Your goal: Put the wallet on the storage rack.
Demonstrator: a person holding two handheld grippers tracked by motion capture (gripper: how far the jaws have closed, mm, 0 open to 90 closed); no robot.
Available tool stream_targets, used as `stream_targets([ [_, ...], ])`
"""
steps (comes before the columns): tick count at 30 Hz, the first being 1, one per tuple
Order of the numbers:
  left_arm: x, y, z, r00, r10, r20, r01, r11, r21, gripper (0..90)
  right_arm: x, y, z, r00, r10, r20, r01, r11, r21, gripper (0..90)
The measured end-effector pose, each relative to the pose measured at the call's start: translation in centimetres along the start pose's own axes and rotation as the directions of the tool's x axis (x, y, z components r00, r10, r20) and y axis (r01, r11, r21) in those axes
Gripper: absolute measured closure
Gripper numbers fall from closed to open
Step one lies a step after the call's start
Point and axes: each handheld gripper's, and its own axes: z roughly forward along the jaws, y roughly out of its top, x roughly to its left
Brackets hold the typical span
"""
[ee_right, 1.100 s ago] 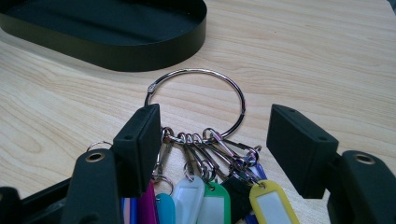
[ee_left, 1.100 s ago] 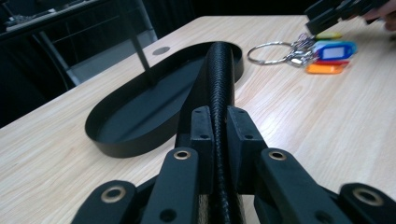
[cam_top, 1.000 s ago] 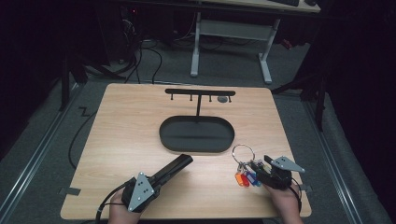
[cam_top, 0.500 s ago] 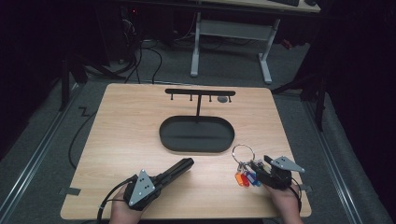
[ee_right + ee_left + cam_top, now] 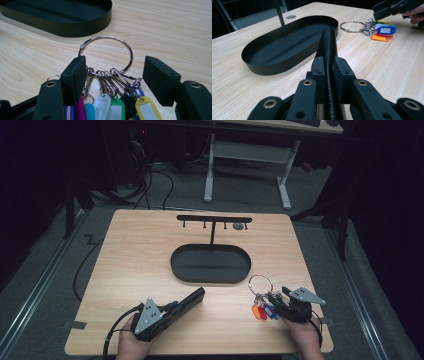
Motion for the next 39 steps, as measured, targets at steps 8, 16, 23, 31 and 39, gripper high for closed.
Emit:
stream_targets([
  [8,0.67,-0.21,0.02,0.9997,-0.024,-0.009,0.023,0.9997,-0.008,77.9,-0.06,-0.04,0.08,1.0,-0.002,-0.002,0.002,1.0,0.004,35.7],
  [16,0.82,-0.26,0.0,0.9996,-0.018,-0.023,0.017,0.9998,-0.008,76.1,-0.08,-0.05,0.14,1.0,-0.003,-0.004,0.003,1.0,0.006,35.7],
  [23,0.95,-0.33,-0.04,0.9997,-0.013,-0.019,0.013,0.9999,-0.001,71.2,-0.03,-0.06,0.17,1.0,0.002,-0.005,-0.002,1.0,0.011,35.7],
  [31,0.68,-0.42,0.15,0.9999,0.014,-0.002,-0.014,0.9994,0.032,61.8,-0.06,-0.07,0.2,1.0,-0.001,-0.009,0.001,1.0,0.01,35.6],
  [39,0.63,-0.05,-0.03,0.9993,0.037,-0.004,-0.037,0.9906,0.132,56.5,-0.16,-0.09,0.19,0.9999,-0.002,-0.013,0.002,1.0,0.011,35.7],
])
